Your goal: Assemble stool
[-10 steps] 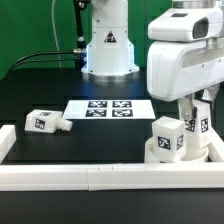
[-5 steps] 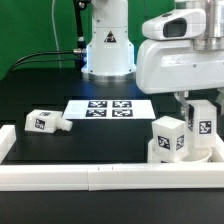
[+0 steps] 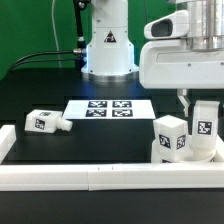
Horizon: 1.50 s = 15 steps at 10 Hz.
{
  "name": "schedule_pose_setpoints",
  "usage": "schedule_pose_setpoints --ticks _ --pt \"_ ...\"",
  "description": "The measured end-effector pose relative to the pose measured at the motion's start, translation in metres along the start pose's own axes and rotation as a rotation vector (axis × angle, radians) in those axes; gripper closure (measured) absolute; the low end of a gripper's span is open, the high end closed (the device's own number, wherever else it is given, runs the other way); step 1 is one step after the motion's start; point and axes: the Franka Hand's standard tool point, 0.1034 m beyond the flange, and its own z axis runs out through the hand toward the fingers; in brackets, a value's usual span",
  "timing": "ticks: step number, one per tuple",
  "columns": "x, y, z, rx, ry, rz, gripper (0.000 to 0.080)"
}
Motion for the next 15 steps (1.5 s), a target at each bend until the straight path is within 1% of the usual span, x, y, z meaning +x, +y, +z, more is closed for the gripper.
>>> schedule_pose_setpoints --ticks 1,3,4,5,7,8,9,10,11,12,13,14,15 --pt "-0.0023 -0.0012 0.0001 -0.005 -0.002 0.223 0.0465" --pt "-0.0082 -0.0095 0.0003 -0.011 0.012 0.634 0.0465" --pt "-0.0069 -0.0107 0.0005 0.003 0.018 0.78 0.0465" --pt "-0.0053 -0.0103 -0.0001 0.018 0.014 0.842 0.0465" --pt "-0.0062 -0.0106 0.0006 0.027 0.001 0.965 0.0465" --pt "-0.0049 -0.0099 0.0004 0.035 -0.003 1.007 0.0465" --pt "-0.0001 -0.007 -0.0008 0.064 -0.019 1.099 0.0465" --pt "0.0014 -0.0052 -0.001 0.072 -0.028 1.129 0.0465" --pt "0.0004 -0.0062 -0.0007 0.072 -0.029 1.112 0.0465" --pt "0.0004 -0.0061 -0.0007 0.072 -0.028 1.081 0.0383" --pt "-0.0004 -0.0059 -0.0004 0.068 -0.032 1.07 0.0249" --pt "-0.0003 -0.0078 -0.0021 0.061 -0.027 0.941 0.0249" --pt "0.001 -0.011 -0.0062 0.06 -0.019 0.785 0.017"
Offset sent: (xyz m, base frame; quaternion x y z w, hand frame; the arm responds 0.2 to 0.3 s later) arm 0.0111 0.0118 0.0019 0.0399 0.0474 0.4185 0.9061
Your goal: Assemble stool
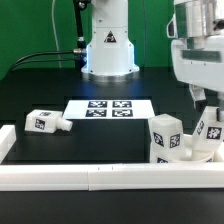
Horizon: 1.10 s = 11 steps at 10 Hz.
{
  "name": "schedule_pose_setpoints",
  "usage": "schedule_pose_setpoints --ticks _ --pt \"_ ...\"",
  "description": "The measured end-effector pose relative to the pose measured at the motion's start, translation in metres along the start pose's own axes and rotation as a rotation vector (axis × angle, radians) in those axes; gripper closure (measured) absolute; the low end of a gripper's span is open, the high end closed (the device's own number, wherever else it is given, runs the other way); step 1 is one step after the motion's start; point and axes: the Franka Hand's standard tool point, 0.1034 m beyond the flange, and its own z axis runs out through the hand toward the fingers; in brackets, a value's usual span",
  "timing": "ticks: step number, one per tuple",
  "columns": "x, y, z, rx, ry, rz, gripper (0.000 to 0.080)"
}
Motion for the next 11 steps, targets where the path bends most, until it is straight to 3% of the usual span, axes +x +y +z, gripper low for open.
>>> schedule_pose_setpoints --ticks 3,6,8,10,11 --pt "-0.003 -0.011 -0.017 0.001 -0.011 -0.416 0.0151" --pt "-0.001 -0.01 -0.015 0.0 -0.005 -0.575 0.015" --pt "0.006 -0.01 -0.017 -0.023 -0.015 -0.938 0.015" --pt "0.008 -0.016 -0.018 -0.097 -0.112 -1.262 0.015" --pt "0.02 -0.017 -0.017 -0.08 -0.123 -1.302 0.015"
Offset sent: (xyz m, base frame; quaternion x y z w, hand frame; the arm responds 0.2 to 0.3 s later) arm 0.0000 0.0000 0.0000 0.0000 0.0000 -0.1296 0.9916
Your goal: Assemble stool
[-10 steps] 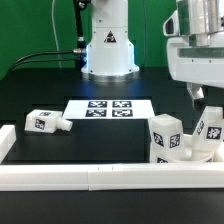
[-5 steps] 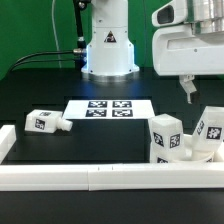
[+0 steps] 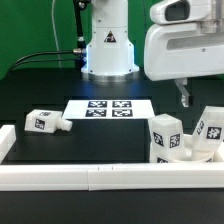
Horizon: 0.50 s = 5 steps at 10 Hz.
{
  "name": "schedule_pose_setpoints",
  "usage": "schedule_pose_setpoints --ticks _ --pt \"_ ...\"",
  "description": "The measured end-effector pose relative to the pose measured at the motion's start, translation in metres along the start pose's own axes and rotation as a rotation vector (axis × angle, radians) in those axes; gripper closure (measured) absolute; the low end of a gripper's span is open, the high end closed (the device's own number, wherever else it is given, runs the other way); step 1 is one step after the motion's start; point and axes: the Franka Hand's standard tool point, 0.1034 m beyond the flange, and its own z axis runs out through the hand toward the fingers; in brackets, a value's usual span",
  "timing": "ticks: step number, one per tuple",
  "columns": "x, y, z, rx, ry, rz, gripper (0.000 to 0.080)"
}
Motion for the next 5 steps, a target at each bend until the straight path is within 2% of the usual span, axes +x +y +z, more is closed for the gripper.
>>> schedule_pose_setpoints --ticks 1,3,4,5 --pt "0.0005 0.006 -0.0002 -0.017 0.0 -0.062 0.015" --pt "0.0005 0.0076 -0.0003 -0.024 -0.002 -0.144 0.015" --pt "0.0002 0.0084 -0.0002 -0.045 -0.01 -0.297 0.015" --pt "-0.0017 0.0022 0.0008 -0.072 -0.03 -0.483 0.015"
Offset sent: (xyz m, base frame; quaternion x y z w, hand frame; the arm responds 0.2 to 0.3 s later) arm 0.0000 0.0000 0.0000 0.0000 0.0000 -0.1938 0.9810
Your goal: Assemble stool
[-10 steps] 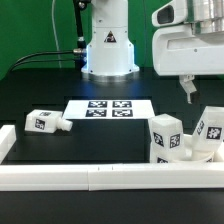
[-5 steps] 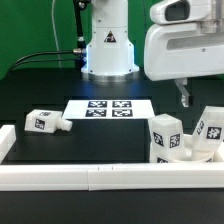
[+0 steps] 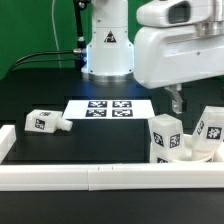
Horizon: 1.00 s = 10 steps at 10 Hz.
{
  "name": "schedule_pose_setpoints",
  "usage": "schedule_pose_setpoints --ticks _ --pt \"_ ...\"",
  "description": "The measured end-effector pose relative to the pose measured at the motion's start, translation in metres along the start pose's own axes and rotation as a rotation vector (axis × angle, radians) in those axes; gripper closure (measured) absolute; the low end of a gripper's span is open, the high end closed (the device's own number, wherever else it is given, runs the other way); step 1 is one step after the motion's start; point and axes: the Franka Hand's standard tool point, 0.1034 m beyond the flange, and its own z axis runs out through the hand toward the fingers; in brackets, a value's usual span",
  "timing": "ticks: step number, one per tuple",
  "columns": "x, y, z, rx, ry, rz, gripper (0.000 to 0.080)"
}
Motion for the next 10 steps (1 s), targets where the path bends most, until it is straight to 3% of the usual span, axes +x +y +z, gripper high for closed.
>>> schedule_pose_setpoints --ticks 2,8,10 --pt "0.006 -0.013 -0.006 -0.005 -0.066 -0.296 0.015" --pt "-0.003 0.002 -0.004 -0.028 -0.107 -0.682 0.015" --pt "-0.002 -0.012 0.008 -0.057 -0.173 -0.947 0.015"
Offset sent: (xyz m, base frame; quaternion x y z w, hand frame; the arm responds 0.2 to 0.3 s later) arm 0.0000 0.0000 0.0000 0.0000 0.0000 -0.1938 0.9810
